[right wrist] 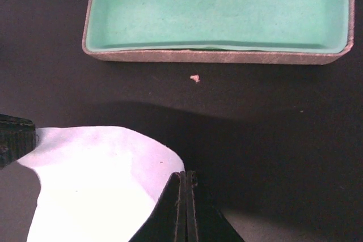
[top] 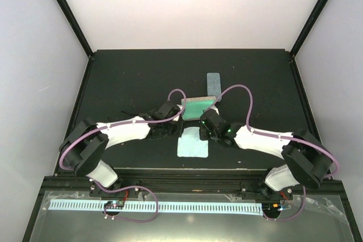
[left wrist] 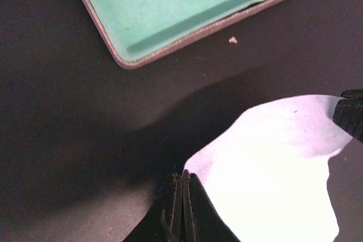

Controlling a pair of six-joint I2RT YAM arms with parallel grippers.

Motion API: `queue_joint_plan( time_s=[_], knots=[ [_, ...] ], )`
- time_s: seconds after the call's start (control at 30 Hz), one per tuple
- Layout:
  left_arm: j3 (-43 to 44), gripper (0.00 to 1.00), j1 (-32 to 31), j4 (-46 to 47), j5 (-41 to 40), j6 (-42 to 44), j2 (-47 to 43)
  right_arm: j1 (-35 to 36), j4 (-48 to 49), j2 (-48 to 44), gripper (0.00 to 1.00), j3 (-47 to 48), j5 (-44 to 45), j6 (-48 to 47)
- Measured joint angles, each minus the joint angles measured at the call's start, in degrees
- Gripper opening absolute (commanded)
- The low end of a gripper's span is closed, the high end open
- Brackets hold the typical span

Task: Organize the sunglasses
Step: Fold the glasses cleaning cloth at the center of the board.

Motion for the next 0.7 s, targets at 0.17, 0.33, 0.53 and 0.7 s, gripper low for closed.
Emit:
queue_joint_plan(
  time_s=[0.17,0.33,0.53,0.7],
  knots=[
    [-1.88,0.02,0.0,0.04,1.86,0.22,-0.76,0.0,1.16,-1.42,0.01,-2.71,-1.99,-0.2],
    [-3.43,0.02,0.0,0.04,2.78,0.24,-1.42,0.02,1.4,-1.77,0.01,-4.94,-3.1,-0.17],
    [-4.46,0.02,0.0,0.07,3.52,0.24,-3.37,0.0,1.49,-3.74,0.01,-5.35,-4.39,-0.17],
    [-5.42,0.02,0.0,0.07,4.13,0.24,-4.31,0.0,1.77,-4.87,0.01,-6.03,-6.51,-0.15]
  ],
)
